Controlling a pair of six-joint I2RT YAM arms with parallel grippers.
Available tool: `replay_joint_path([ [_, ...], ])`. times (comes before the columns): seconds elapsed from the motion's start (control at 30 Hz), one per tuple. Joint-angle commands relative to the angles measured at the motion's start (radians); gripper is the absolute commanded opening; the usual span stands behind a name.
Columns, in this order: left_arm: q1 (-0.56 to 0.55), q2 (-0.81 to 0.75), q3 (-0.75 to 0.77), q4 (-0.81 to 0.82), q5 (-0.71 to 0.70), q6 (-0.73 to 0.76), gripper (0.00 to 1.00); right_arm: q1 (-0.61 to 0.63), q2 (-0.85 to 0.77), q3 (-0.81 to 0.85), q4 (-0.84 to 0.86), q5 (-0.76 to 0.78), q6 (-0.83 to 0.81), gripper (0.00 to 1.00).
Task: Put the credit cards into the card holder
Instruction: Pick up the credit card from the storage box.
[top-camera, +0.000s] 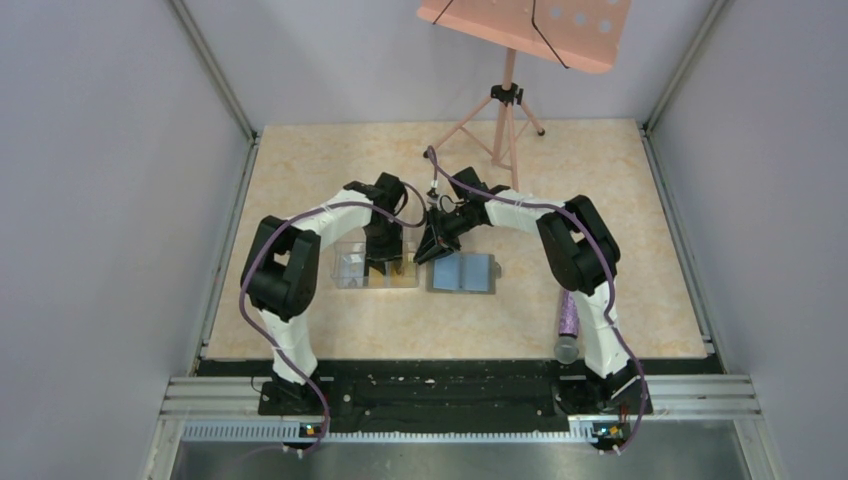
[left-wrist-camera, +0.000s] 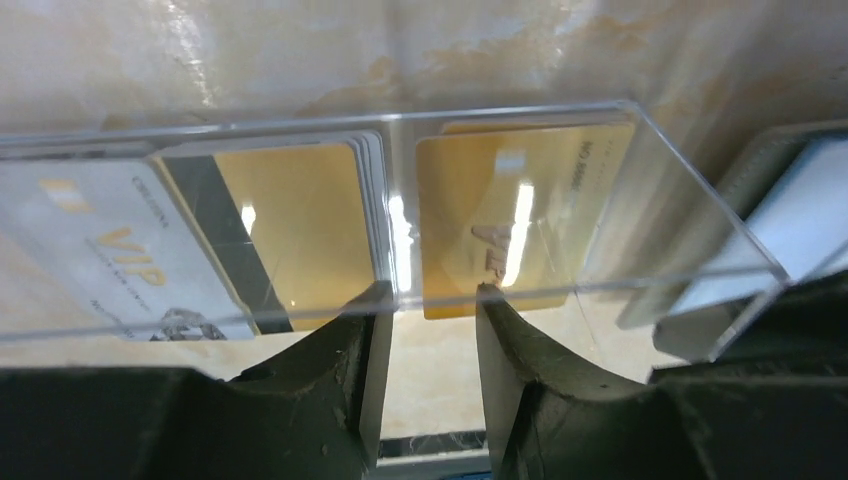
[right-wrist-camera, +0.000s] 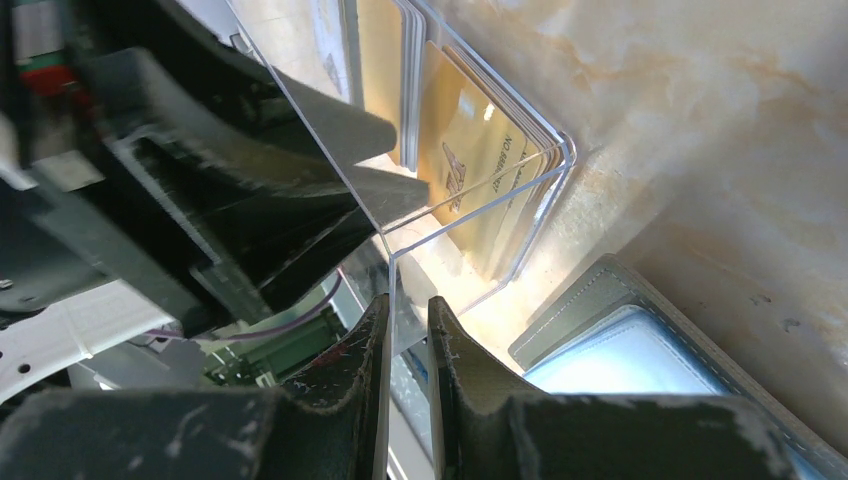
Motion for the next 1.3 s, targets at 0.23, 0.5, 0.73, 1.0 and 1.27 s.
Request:
replay_joint_path([
  [0.23,0.003,0.074,0.011,0.074,0.063,0.016,0.26,-0.007,-0.022,-0.001,0.032,0.005,-0.032,0.11],
  [0.5,0.0,0.041,0.026,0.081,0.096,0.016,0.0,-0.008,-0.022,0.001,0.033,0.005,-0.031,0.11],
  [0.73,-0.009,0.002,0.058,0.042,0.073,0.019,0.0,-0.007,-0.023,0.0,0.033,0.007,-0.031,0.11],
  [1.0,-0.013,-0.025,0.084,0.006,0.049,0.019,0.0,-0.007,-0.019,0.001,0.032,0.006,-0.03,0.11],
  [1.27,-0.013,-0.044,0.107,-0.004,0.069,0.017,0.05,-0.007,-0.021,0.001,0.033,0.006,-0.032,0.11],
])
